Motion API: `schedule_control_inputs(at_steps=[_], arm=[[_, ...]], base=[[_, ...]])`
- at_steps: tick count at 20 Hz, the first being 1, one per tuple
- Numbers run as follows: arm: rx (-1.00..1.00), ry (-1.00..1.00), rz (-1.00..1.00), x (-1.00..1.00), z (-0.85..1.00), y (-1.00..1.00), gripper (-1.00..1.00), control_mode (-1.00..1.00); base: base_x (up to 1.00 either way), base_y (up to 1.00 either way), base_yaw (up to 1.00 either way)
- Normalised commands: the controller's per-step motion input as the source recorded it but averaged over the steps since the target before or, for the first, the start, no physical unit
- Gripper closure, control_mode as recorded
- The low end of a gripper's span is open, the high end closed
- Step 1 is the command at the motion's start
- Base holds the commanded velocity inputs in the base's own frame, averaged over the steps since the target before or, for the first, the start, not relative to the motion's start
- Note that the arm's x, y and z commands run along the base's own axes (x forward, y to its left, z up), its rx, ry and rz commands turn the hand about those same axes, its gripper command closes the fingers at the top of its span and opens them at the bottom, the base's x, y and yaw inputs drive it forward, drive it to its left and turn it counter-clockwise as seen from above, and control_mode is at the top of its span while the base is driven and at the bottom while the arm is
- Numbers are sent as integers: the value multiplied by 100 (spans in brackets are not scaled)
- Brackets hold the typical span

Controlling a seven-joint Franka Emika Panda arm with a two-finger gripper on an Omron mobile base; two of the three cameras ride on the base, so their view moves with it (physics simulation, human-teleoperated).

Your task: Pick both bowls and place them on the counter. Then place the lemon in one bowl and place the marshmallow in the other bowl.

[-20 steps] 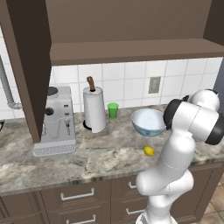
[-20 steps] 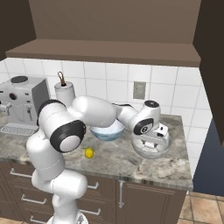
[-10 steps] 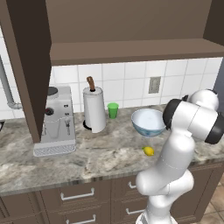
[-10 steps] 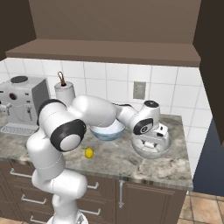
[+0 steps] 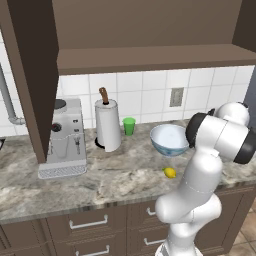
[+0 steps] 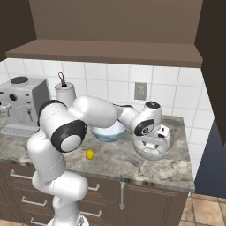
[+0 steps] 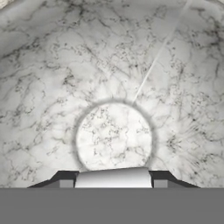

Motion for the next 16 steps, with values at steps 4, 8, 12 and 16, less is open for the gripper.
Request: schedule_control_inputs(at_steps=[4, 8, 12, 16], arm=[[0, 0, 0, 0, 1, 0, -100, -100], [0, 0, 0, 0, 0, 0, -100, -100], [0, 0, 0, 0, 10, 0, -100, -100], [0, -5, 0, -5, 31, 0, -100, -100]], base=[[0, 0, 0], [0, 0, 0], [0, 0, 0], [0, 0, 0]])
